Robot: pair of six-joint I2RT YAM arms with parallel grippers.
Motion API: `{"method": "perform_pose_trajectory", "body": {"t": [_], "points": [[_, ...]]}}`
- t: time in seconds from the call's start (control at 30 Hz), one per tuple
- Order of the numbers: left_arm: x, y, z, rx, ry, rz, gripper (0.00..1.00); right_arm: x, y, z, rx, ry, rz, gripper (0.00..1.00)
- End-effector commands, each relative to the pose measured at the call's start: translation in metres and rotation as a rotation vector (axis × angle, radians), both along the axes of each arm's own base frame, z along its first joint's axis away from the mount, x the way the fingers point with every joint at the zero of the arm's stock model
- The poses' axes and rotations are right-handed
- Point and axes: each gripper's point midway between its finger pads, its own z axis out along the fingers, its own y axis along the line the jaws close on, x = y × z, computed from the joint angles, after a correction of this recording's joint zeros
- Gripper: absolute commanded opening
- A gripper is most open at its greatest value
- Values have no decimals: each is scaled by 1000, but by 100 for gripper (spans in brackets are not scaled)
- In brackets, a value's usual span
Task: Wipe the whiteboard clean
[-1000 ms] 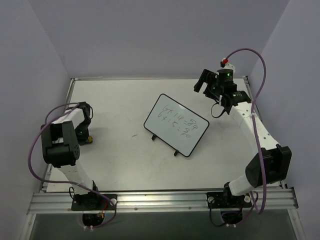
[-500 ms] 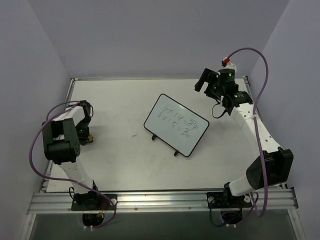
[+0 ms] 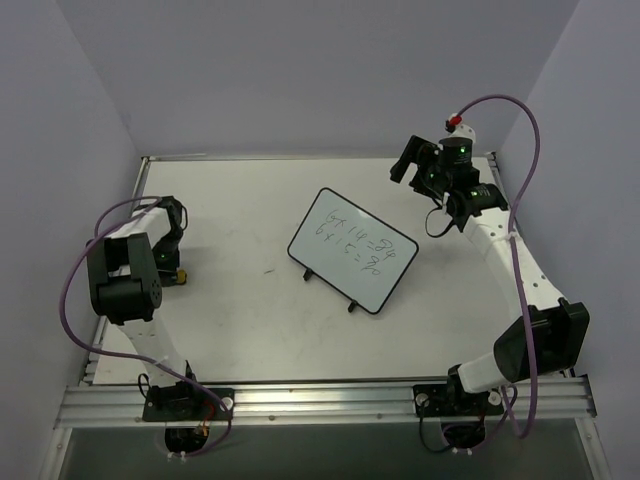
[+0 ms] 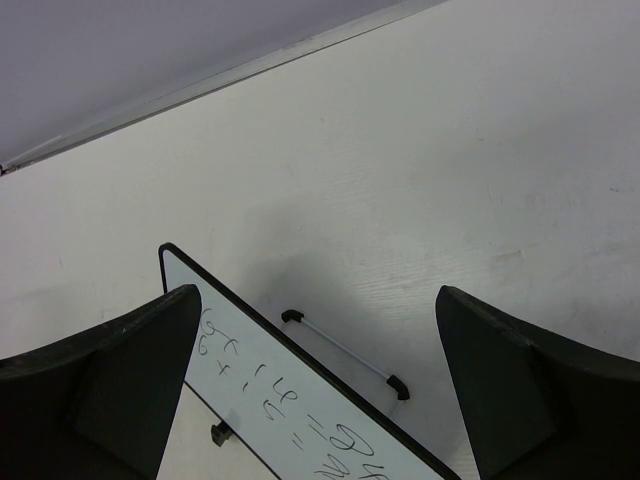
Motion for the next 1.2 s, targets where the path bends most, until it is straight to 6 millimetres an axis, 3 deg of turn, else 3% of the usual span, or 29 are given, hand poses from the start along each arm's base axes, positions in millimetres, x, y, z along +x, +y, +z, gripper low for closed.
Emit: {"method": "perform_pose_trajectory", "body": {"t": [0.0,0.6,0.77,0.87,0.9,0.93,0.97,1.17], "points": [[4,1,7,9,18,-16,62,-6,-2,17,-13,-51,-4,100],[10,-2,4,-18,70,-59,61,-7,-4,24,-18,-65,-7,100],[13,-1,3,-19,75,-79,47,-9,-4,25,-17,-68,-7,100],[14,-2,2,-23,74,-93,33,-9,-4,25,-15,-69,-7,100],[14,-2,2,-24,76,-96,27,-10,-4,25,-14,-69,-8,100],[13,-2,2,-24,78,-100,11,-11,-4,26,-13,-72,-7,100],[15,-2,3,-21,70,-105,3,-11,-4,28,-12,-75,-8,100],[27,-7,13,-17,30,-234,2,-13,-5,30,0,-75,-14,100]]}}
